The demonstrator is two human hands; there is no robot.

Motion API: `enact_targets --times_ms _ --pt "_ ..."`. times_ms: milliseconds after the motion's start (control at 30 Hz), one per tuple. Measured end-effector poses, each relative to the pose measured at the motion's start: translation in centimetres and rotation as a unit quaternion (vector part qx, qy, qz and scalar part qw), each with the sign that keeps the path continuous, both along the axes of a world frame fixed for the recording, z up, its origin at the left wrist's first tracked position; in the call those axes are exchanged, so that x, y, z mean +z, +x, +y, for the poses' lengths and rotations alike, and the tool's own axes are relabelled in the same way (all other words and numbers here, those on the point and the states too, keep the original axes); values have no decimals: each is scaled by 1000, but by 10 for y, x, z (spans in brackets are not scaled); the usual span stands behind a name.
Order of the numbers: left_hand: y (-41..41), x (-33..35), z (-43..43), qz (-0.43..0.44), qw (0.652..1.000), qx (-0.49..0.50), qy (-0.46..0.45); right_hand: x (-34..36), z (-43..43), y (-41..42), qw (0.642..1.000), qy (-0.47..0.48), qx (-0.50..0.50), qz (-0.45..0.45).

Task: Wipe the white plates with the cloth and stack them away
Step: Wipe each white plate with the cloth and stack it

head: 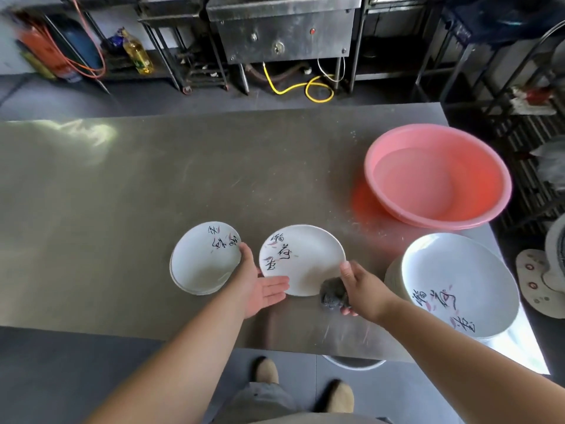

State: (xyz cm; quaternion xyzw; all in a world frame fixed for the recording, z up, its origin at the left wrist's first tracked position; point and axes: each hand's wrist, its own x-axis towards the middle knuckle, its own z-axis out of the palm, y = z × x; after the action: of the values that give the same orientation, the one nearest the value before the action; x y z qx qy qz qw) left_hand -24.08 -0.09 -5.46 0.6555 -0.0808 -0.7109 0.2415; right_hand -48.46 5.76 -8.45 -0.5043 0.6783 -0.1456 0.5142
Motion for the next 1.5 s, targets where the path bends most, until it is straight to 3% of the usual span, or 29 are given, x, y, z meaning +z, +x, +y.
enact_targets --times_ms 133,300,400,533,633,733,933,1033,1133,1367,1500 --pt "17 32 -17 142 986 71 -58 38 -1 -2 977 -205 34 54" --pt "40 58 -33 125 983 44 -128 78 -16 8 944 -215 156 195" --pt "55 76 -43 170 966 -7 -195 106 -26 16 934 -238 81 255" --pt "65 103 -57 212 947 -10 -241 142 -32 42 889 -408 -80 193" --pt "64 121 -63 253 928 -22 -271 164 -35 86 859 -483 33 167" --pt "62 137 -63 305 906 -43 -291 171 -42 126 821 -462 194 275" --pt "80 160 -70 330 889 -43 -315 208 -92 141 792 -441 184 380" --pt "88 175 -81 312 883 -22 -350 218 -96 135 804 -380 150 433" --pt "96 186 -91 309 878 0 -365 212 -77 148 820 -390 122 401" --pt "101 187 -88 364 866 -17 -343 216 -72 183 802 -470 196 312" --pt "103 189 -85 366 861 -61 -348 242 -108 167 786 -475 198 343"
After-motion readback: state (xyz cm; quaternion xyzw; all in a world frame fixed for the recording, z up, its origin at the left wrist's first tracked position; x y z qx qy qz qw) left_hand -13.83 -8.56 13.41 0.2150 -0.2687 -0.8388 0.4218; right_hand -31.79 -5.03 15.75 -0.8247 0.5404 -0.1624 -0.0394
